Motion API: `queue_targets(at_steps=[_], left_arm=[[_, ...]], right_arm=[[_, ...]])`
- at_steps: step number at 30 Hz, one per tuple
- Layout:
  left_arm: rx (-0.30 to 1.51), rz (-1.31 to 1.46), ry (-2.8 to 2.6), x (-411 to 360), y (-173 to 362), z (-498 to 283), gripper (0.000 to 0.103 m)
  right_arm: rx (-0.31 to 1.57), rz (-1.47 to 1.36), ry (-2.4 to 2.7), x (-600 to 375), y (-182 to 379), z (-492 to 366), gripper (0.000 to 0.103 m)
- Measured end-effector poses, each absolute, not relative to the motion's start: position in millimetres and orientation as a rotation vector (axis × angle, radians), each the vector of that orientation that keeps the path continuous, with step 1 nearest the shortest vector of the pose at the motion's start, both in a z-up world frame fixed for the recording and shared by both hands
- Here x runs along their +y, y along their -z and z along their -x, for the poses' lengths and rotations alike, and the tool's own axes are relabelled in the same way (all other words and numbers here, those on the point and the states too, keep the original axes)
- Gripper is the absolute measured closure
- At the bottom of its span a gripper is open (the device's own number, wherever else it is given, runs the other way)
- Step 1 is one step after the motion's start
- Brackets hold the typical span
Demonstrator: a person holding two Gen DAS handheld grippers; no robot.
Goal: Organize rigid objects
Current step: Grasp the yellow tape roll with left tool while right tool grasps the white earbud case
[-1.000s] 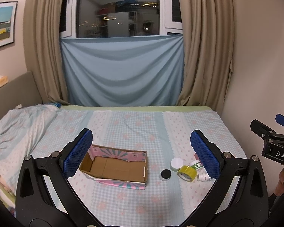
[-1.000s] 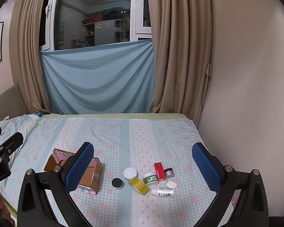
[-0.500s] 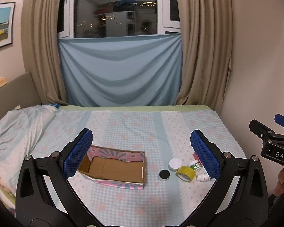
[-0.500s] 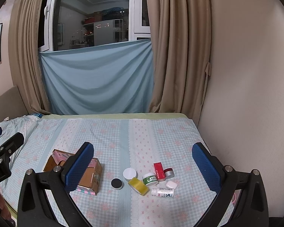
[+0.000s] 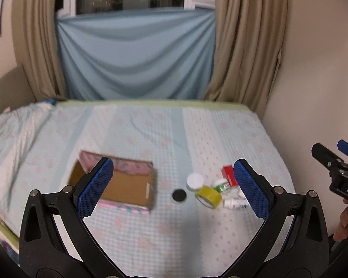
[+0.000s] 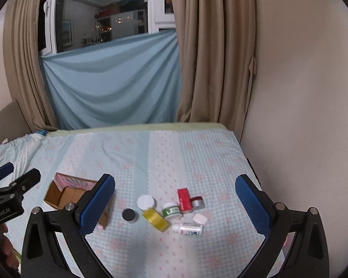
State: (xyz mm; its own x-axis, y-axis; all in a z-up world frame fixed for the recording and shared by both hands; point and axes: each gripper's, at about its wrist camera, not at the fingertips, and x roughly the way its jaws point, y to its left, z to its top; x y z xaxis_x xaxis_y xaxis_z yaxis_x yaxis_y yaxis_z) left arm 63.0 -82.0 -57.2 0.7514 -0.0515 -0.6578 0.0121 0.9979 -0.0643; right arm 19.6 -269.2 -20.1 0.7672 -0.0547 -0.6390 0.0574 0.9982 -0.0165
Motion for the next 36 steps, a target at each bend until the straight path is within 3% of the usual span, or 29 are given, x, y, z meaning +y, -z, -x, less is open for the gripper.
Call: queue_targets(at_steps=[12,23,29,31,33,36], left_arm=[[1.080,0.160,0.038,-176,229,-150,0.001],[1.284,0.219,-0.001,-218,370,-214,0.001],[1.340,0.257,-0.050,-218,411,-227,0.004],[1.341,0.263,-0.067,-216,416,-228,0.004],[1.341,0.277,-0.087,-211,420,-228,0.014],[1.344,0.322,-0.124,-202,423,-230,0.017]], right_arm=[[0.922,-0.038,0.027,-365,164,-108,0.000],[1.174,-0.048,0.013,-406,323,-167,0.000],[1.299,-0.078,0.035,-410,383,-173,0.000],[1.324,-0.083,0.044,-409,393,-175,0.006],[1.355,-0.094,0.054,-409,404,-177,0.009],[1.397,-0.112,0.079,-409,417,-180,0.011]])
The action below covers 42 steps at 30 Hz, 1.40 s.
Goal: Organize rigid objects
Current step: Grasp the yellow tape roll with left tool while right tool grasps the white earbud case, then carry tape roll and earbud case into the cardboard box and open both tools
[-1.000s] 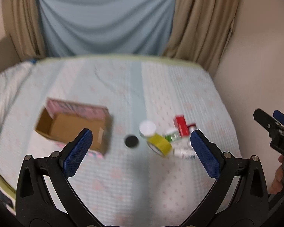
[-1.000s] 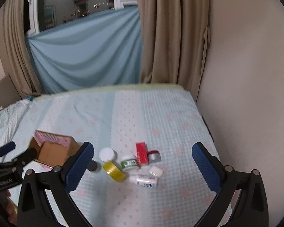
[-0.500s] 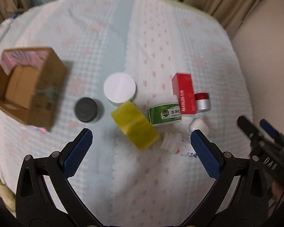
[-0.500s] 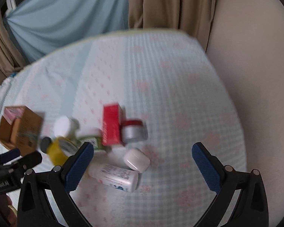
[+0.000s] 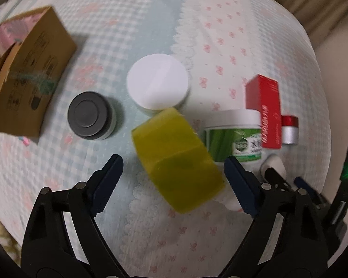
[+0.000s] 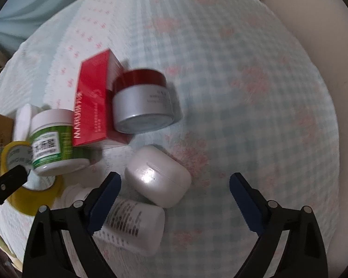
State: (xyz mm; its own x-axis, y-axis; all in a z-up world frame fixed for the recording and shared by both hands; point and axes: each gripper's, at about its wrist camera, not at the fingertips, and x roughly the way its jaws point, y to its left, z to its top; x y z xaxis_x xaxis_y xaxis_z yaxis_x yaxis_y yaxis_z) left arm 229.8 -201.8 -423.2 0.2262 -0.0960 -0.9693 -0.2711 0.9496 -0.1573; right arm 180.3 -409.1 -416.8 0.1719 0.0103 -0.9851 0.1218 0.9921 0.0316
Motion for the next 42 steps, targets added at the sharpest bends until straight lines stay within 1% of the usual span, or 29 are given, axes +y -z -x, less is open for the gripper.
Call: queue_targets(at_steps=[4,5,7,8,9,10,11,12,19,24,30,34,37,42], left_arm=[[1.351,0.407,-0.163,-189,429,-233,0.019],[1.363,0.424,-0.162,-187,431,-235,0.022],[1.384,0.446,-0.152,-187,435,-238,0.033],[1.396,0.459,-0.141,-187,437,-240,0.047],[1.413,0.467,-0.129,-188,440,-242,0.057],[1.430,0.462,-0.133,-189,442,-244,0.059],[1.433,0.464,-0.130,-190,444,-244,0.060],[1.429,0.467,-0.122,-190,444,-244,0.061],[1.404,0.446,-0.093,-192,439,-242,0.061],[1.381,0.436,-0.069,-193,428,-240,0.063],[1.358,0.418,-0.038,-192,409,-233,0.065],[1.331,0.413,-0.019,-186,385,-225,0.065],[1.305,0.410,0.001,-177,357,-222,0.065],[1.236,0.371,0.042,-157,291,-219,0.065]], right_arm=[[1.428,-0.093,0.109,-405,425,-184,0.017],[1.432,-0.080,0.117,-403,426,-184,0.018],[1.437,-0.047,0.131,-398,428,-186,0.026],[1.438,-0.030,0.138,-397,429,-185,0.027],[1.436,-0.018,0.142,-395,428,-185,0.031],[1.431,-0.014,0.142,-394,427,-184,0.039],[1.425,-0.013,0.141,-393,426,-183,0.043],[1.422,-0.008,0.141,-391,425,-183,0.044],[1.402,-0.045,0.154,-395,431,-186,0.045],[1.381,-0.091,0.155,-412,422,-187,0.045],[1.350,-0.113,0.155,-429,396,-187,0.045],[1.316,-0.124,0.150,-439,365,-177,0.045],[1.296,-0.124,0.142,-424,337,-169,0.045],[1.248,-0.115,0.119,-386,275,-162,0.045]])
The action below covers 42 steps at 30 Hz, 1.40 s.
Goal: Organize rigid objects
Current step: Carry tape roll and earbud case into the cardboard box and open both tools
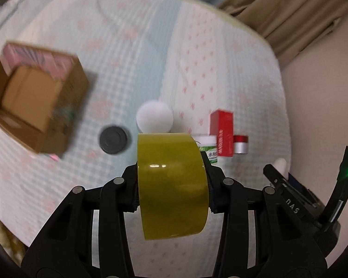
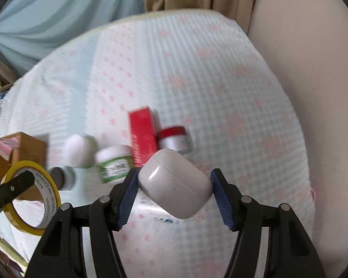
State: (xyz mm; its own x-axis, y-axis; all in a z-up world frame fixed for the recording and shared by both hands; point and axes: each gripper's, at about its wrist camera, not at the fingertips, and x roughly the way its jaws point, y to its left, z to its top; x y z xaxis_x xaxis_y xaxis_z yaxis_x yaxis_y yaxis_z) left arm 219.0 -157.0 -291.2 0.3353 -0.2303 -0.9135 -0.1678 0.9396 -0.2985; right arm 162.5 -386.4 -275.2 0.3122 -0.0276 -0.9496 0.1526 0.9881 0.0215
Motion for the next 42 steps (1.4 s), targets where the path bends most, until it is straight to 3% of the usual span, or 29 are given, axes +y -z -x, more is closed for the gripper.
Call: queue_targets(at_steps=[9,20,33,42], left_arm=[[1.135,0.303,0.108,-86,200,-216,0.065],[1.135,0.283,0.168,54,174,-215,0.066],[1.229,0.202,0.139,195,243,-248,0.066],[1.295,0.190,0.087,222,304,-292,0.066]], right_arm=[[1.147,-0.093,0.052,-310,180,-165,0.045],[1.100,-0.140,0.073,-175,123,-159,0.045],[1.188,-0.221,-0.050,-23,188,-192,0.045],[1.271,-0.075,-0.182,39,265,-233,0.045]])
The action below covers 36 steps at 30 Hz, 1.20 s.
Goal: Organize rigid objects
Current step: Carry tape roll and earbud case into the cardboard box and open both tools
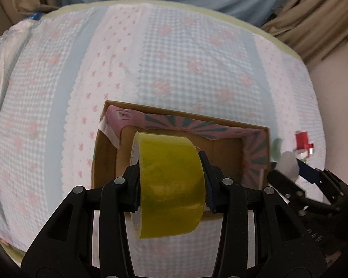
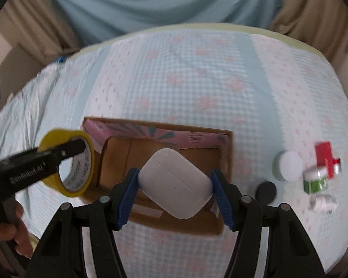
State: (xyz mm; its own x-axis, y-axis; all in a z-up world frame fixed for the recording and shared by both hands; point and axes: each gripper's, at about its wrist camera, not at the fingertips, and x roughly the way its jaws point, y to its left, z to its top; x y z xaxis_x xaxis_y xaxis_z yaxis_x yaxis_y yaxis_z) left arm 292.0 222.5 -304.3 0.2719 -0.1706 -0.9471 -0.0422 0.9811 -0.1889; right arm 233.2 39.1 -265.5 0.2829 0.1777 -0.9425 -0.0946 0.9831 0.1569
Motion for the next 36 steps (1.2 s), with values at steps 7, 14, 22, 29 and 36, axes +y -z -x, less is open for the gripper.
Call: queue_targets(at_steps=[7,14,22,29,36], left_arm=[[1.374,0.156,0.064,226,366,-322,0.066],[1.428,0.111,0.071,216,401,-336,0.066],[1.443,-0.006,0.074,206,404,-345,0.046],[1.414,-0.057,0.070,212,392,-341,0.000],[1.393,-0.027,0.045,226,376,-323,0.000]], right_arm=[[1.338,0.007,-0.270,59,338,-257,0.045],[1.377,0.095,-0.358,69,381,-263,0.045],[1.391,0.080,-0.421,66,393,-268,0.026],[1.393,0.093,-0.495,72,398,-251,0.001],[1.386,0.110,-0.469,69,385,-234,0.001]])
